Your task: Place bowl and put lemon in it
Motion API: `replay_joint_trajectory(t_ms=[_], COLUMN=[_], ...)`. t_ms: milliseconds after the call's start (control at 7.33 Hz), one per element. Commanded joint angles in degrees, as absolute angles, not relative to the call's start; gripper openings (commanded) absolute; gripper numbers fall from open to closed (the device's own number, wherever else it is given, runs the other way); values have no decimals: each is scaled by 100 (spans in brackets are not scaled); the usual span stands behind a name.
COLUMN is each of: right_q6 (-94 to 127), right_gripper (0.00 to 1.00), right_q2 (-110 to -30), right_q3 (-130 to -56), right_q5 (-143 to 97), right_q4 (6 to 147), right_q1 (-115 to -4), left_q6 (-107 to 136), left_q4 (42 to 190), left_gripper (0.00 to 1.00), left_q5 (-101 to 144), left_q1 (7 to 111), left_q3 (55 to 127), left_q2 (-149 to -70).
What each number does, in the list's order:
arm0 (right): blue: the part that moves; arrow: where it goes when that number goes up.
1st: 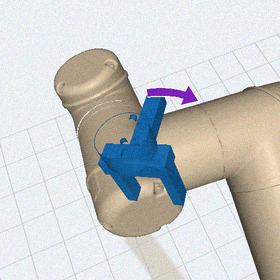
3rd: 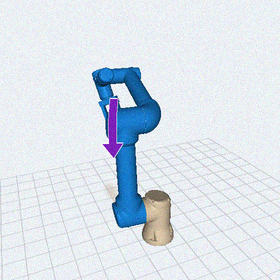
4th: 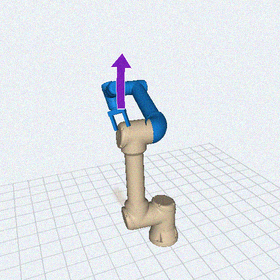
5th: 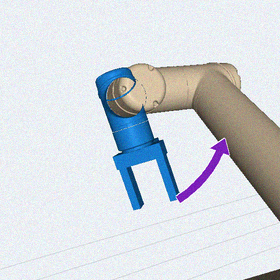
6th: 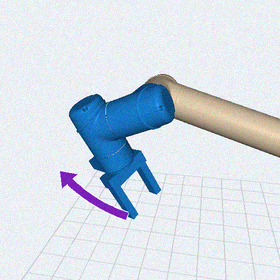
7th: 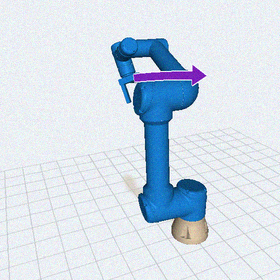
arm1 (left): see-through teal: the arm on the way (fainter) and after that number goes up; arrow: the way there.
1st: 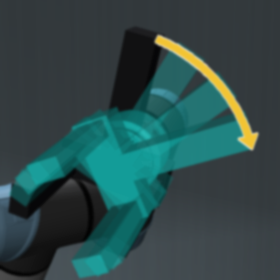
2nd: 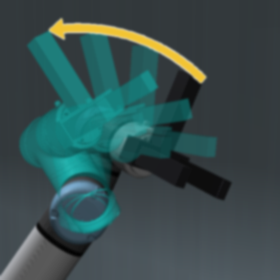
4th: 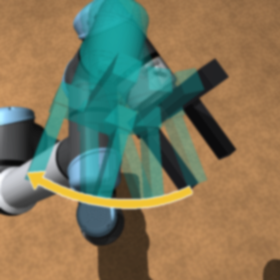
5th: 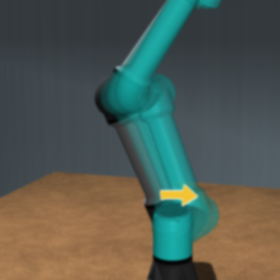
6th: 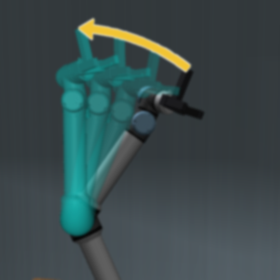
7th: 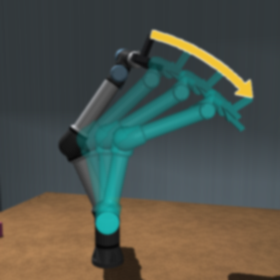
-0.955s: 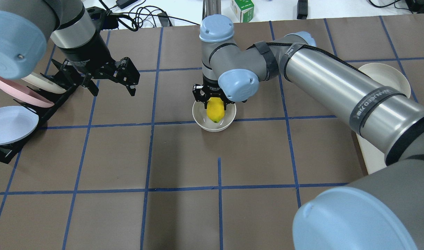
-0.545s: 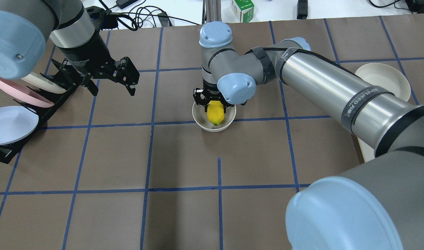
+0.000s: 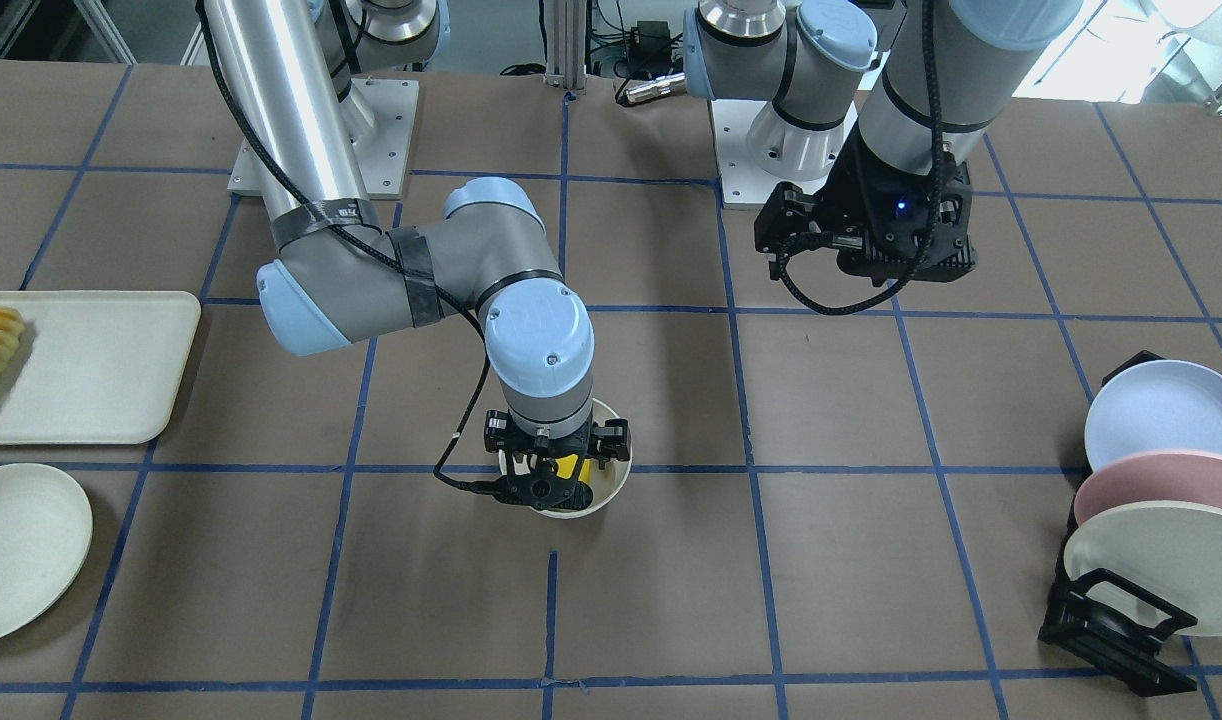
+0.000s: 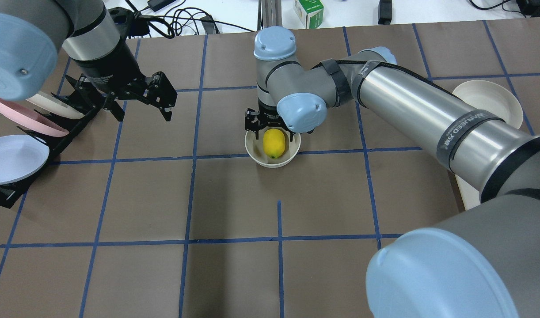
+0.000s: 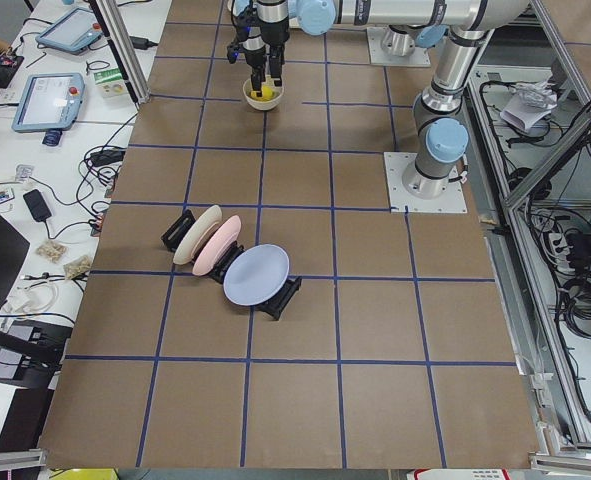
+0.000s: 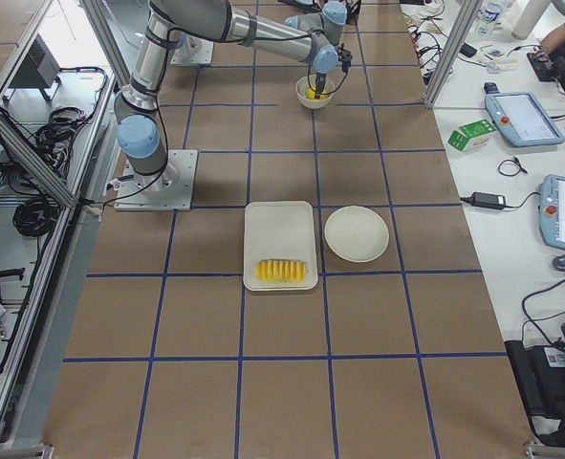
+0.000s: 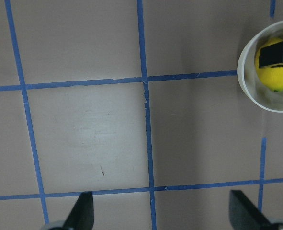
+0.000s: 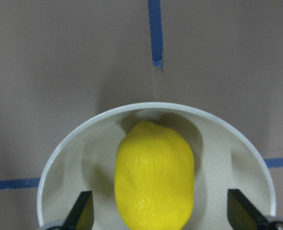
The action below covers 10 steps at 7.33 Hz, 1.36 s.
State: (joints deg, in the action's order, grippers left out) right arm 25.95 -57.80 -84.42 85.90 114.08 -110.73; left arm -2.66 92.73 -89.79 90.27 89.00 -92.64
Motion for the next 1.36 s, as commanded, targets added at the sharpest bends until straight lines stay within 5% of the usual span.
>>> replay_joint_trajectory(t_ms=[0, 409, 1227], right_q6=[2488, 1934, 1064], right_gripper=[100, 100, 100], right_q2=[-6377, -7712, -8393], right_q3=[-8403, -8472, -8508], right_q5=[8674, 9290, 9167], right_q4=[10893, 10012, 8991], right_q1=[-10952, -9813, -8886], left_q6=[-272, -272, -272], left_q4=[9272, 9272, 9272], left_gripper=[100, 100, 100], left_q5=[-9000, -9000, -9000], left_q1=[9026, 9044, 9044], left_q3=[8903, 8903, 8903], left_q2=[-9272, -9194, -9193])
